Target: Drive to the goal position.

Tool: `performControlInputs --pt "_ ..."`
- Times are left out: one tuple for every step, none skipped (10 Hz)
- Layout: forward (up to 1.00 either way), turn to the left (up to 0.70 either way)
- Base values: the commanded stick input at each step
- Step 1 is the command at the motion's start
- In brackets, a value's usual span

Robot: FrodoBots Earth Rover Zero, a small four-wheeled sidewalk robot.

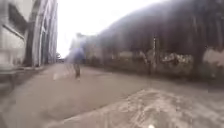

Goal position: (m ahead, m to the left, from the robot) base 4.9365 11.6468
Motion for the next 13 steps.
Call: performControlInputs --pt "0.7 0.0" --pt "0.7 0.02" --pt "0.7 0.03" --pt "0.7 0.05" --pt "0.7 0.09" --pt "0.7 0.27" --pt "0.7 0.11" --pt "0.7 -0.01" --pt "0.7 -0.07" --pt "0.7 -0.22" --pt "0.7 -0.34" --pt "0.7 -0.34" --pt "0.7 -0.31"
